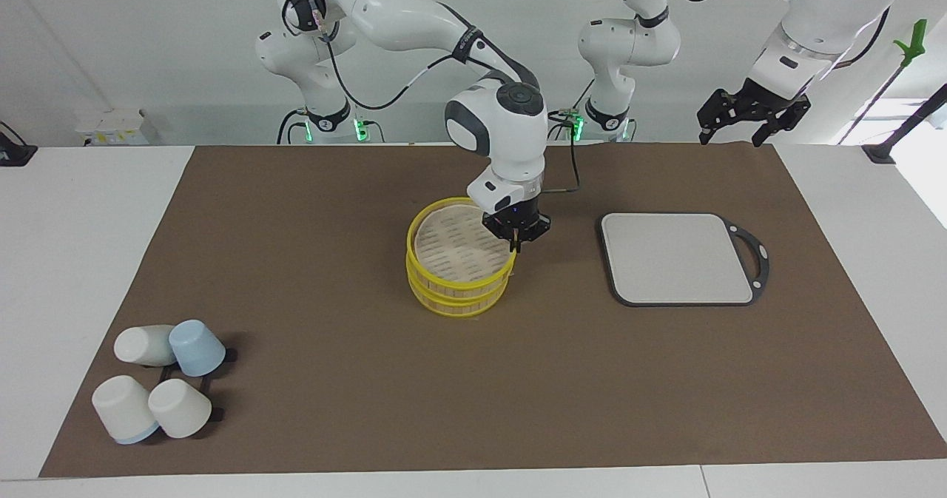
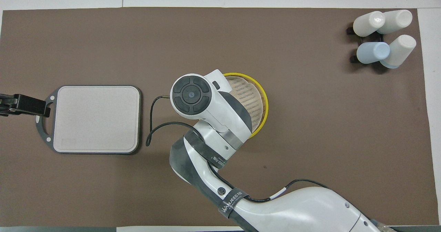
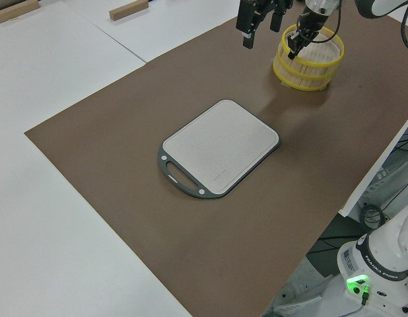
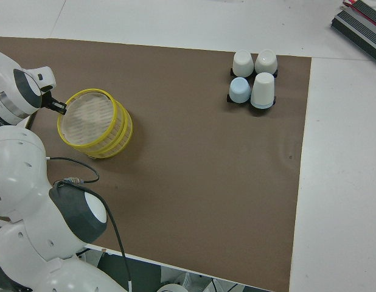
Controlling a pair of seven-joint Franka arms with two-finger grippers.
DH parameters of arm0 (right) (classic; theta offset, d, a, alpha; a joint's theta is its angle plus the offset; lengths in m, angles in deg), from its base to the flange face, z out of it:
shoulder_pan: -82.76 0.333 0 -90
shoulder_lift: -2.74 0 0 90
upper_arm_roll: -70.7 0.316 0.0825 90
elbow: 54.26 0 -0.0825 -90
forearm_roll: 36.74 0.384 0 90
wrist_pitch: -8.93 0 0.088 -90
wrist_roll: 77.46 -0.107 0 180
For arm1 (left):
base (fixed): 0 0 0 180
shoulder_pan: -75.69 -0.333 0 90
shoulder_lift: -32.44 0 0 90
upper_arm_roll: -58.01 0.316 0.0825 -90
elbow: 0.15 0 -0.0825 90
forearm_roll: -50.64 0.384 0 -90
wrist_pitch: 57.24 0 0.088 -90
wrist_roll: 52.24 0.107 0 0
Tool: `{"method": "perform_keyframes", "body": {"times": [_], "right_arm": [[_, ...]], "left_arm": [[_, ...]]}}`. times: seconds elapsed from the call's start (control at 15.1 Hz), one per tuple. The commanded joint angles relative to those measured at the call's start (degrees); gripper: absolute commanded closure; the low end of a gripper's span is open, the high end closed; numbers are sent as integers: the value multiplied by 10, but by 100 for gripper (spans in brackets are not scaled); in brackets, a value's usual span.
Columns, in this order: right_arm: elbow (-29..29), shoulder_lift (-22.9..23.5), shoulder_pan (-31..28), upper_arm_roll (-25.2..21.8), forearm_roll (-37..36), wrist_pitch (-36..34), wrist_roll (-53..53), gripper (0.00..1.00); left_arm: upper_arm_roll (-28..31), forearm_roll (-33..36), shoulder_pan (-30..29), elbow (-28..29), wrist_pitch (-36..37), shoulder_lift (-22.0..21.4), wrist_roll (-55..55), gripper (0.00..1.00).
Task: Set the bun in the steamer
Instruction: 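Lower the lid onto the steamer and open the right gripper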
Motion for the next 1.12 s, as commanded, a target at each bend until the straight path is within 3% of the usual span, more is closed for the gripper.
{"method": "perform_keyframes", "body": {"times": [0.0,1.06], "right_arm": [[-29,-17,-2,2,4,4,-13,100],[-39,-19,-24,2,3,14,17,100]], "left_arm": [[5,11,-3,-13,5,6,10,0],[4,11,-2,-13,-3,7,9,0]]}}
